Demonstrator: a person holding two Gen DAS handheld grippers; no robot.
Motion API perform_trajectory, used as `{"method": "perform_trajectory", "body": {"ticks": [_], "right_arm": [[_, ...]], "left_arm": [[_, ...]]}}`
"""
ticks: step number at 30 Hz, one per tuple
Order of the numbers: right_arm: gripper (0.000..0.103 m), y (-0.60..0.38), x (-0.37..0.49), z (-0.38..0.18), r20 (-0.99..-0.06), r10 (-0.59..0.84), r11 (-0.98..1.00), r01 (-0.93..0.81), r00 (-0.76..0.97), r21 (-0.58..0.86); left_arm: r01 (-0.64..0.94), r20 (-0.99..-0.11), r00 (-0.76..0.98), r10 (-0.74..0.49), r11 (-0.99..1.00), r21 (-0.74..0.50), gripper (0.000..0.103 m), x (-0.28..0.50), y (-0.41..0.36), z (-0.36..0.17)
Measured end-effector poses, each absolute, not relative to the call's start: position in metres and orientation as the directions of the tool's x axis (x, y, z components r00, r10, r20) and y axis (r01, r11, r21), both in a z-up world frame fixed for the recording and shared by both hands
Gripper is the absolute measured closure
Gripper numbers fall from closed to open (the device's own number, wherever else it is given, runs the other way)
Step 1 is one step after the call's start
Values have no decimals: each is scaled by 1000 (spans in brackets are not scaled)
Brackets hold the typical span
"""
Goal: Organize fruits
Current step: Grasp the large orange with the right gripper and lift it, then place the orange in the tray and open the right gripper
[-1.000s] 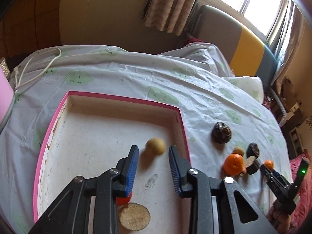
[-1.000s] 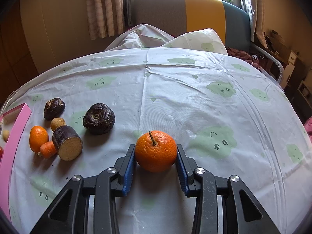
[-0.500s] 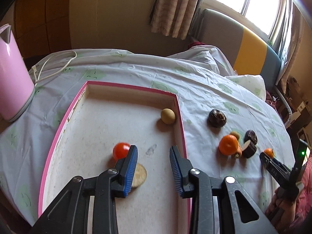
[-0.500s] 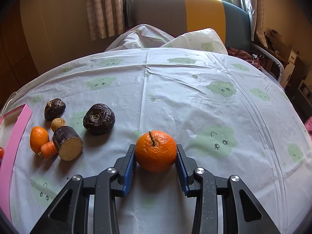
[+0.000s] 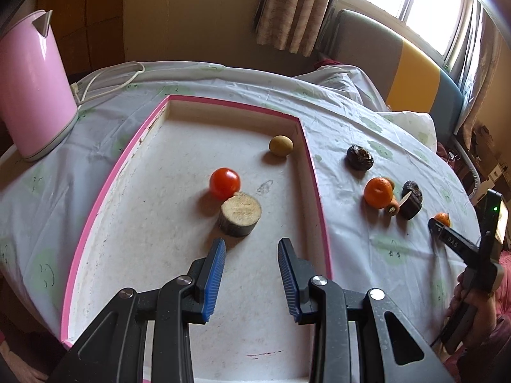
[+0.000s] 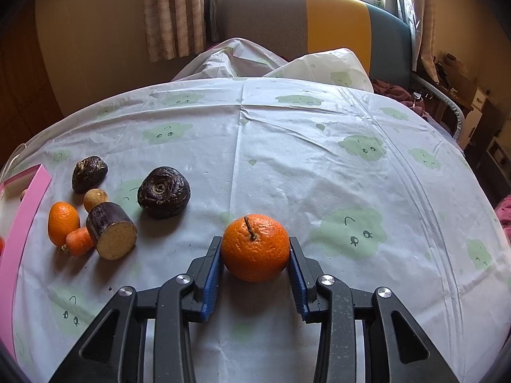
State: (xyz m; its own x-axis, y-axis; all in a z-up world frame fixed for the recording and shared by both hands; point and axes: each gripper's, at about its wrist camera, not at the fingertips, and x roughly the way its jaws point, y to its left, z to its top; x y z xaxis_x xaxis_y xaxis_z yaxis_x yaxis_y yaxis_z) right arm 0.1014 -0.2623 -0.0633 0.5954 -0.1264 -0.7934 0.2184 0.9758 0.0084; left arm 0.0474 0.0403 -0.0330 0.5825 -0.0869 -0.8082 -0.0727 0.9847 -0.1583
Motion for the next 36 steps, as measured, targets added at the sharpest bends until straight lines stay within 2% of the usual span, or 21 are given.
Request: {"method": "perform_trajectory", "body": {"ticks": [9,14,24,36], "right_arm": [[65,-227,73,-38,-750,-47,992,119,659,43],[65,-190,59,-29,-735,54,997,7,676,79],[65,-103,58,-22,-738,284,956,-236,612,172],[65,-32,68,-4,-722,394,903,-386,569,188]], "left_arm": [[-123,-792,608,-49,980,-155,69,43,63,-31],[-122,-779,626,-41,981,-150,69,40,67,-25],[-128,-776,629,-48,978,-164,69,34,74,-25],[-143,-770,636,-49,973,-180,69,29,82,-25]]}}
